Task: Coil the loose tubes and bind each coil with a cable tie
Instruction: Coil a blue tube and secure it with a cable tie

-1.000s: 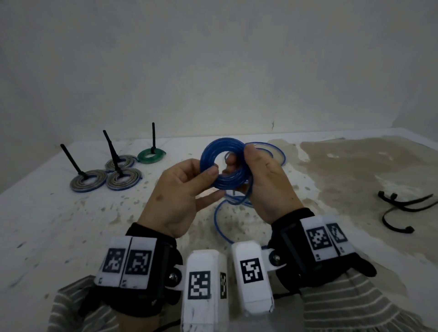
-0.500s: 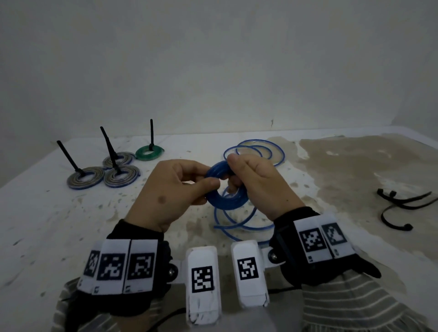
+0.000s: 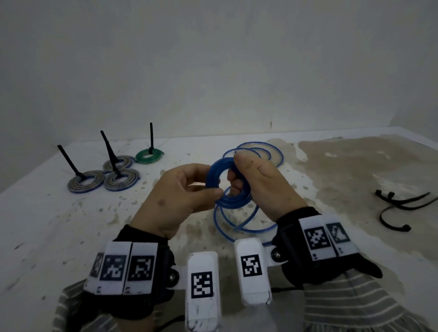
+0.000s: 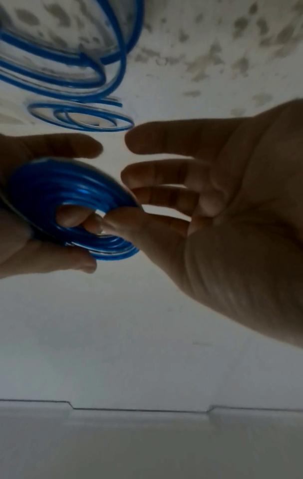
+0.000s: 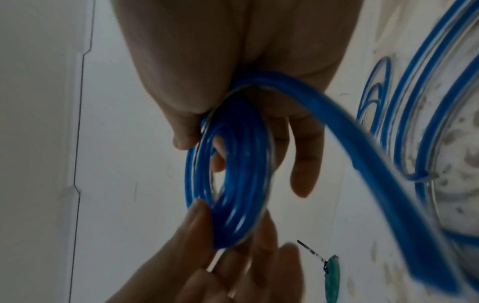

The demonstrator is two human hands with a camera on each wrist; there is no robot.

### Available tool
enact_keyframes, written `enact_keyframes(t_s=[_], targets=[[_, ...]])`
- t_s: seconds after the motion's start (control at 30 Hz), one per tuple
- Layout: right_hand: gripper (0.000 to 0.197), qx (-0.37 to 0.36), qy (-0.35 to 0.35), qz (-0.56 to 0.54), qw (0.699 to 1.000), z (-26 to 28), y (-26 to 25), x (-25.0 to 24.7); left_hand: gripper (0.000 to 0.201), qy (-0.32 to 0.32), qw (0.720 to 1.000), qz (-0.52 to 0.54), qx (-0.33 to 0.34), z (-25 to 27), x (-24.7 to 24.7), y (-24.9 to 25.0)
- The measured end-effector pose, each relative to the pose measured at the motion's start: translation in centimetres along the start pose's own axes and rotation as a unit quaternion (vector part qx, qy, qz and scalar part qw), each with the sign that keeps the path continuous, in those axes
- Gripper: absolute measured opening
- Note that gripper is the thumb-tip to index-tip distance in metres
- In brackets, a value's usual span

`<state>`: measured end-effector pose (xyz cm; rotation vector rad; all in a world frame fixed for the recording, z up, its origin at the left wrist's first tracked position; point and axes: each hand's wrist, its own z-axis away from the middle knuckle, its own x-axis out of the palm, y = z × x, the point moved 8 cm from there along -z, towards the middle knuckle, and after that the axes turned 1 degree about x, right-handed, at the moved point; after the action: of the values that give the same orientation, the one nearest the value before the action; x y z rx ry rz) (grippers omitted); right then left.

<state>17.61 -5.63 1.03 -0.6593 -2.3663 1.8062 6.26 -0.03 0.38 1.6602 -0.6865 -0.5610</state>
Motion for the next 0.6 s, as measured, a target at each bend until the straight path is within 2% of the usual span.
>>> enact_keyframes(t_s=[0.1, 0.2, 0.3, 0.43, 0.6], targets=[[0.038, 0.0, -0.032, 0.083, 0.996, 0.1, 0.1, 0.8, 0.037, 0.026, 0.999, -0.02, 0.034, 0.0, -0.7, 0.7], [0.029, -0.001, -0.032, 0.102, 0.994, 0.0, 0.3, 1.1, 0.024, 0.031, 0.995, -0.08, 0.05, -0.1, -0.7, 0.8], [0.021, -0.005, -0.015, 0.059, 0.998, 0.0, 0.1, 0.8, 0.025, 0.007, 0.996, -0.078, 0.033, 0.0, -0.2, 0.5], [0.023, -0.016, -0.018, 0.014, 1.0, 0.1, -0.4, 0.5, 0.037, -0.03, 0.999, -0.02, 0.017, 0.4, 0.4, 0.8], [0.026, -0.017, -0.013, -0.013, 1.0, 0.1, -0.5, 0.2, 0.037, 0.018, 1.0, 0.009, 0.022, 0.2, 0.0, 0.8]])
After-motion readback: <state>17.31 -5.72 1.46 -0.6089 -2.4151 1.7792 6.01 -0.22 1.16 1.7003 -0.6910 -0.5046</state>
